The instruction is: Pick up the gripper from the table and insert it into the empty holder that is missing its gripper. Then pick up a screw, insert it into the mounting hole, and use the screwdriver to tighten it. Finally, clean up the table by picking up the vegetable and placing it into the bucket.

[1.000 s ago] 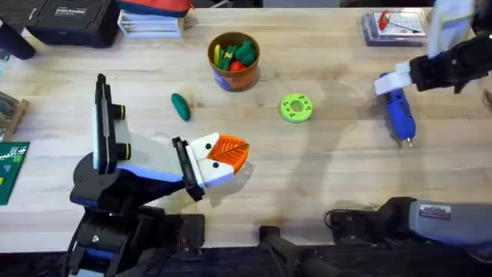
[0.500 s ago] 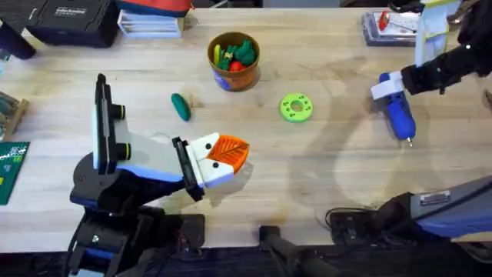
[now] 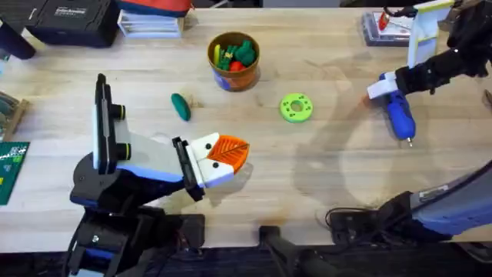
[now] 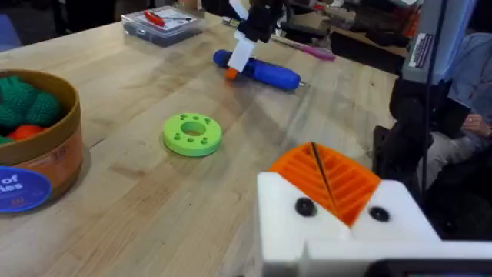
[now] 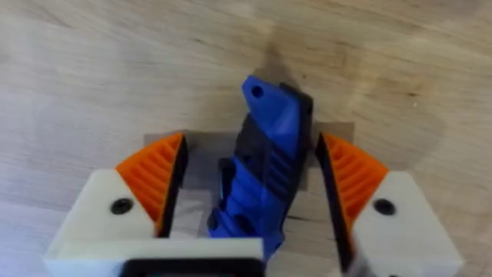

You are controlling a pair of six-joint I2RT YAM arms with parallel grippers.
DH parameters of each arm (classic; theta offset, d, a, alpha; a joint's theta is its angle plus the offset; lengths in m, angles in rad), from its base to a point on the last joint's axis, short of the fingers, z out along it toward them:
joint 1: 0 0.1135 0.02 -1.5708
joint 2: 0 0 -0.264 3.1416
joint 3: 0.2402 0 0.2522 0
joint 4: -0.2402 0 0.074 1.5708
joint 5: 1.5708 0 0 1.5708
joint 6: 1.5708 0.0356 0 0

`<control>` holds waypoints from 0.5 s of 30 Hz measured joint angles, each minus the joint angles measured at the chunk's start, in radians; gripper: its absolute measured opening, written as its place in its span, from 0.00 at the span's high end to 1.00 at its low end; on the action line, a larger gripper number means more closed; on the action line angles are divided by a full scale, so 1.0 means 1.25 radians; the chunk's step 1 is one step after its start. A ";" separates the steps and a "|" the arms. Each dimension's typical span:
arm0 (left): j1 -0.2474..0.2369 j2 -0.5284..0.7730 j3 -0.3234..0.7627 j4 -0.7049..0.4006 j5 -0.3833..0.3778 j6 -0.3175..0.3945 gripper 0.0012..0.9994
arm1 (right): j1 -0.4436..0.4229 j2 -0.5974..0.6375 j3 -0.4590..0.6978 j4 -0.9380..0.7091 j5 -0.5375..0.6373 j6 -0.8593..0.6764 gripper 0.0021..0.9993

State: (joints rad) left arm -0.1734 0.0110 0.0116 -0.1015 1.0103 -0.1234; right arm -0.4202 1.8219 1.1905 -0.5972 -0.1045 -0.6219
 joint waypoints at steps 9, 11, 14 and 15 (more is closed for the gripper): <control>0.000 0.000 0.000 0.000 0.000 0.000 1.00 | 0.000 0.005 0.005 0.006 -0.009 -0.005 0.68; 0.000 0.000 0.000 0.000 0.000 0.000 1.00 | 0.000 0.005 0.005 0.007 -0.007 -0.009 0.83; 0.000 0.000 0.000 0.000 0.000 0.000 1.00 | -0.001 0.005 0.005 0.003 -0.003 -0.006 0.91; 0.000 0.000 0.000 0.000 0.000 0.000 1.00 | -0.001 0.005 0.006 0.002 -0.001 -0.002 0.91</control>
State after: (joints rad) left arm -0.1734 0.0113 0.0116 -0.1013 1.0103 -0.1234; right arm -0.4213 1.8278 1.1980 -0.5946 -0.1057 -0.6245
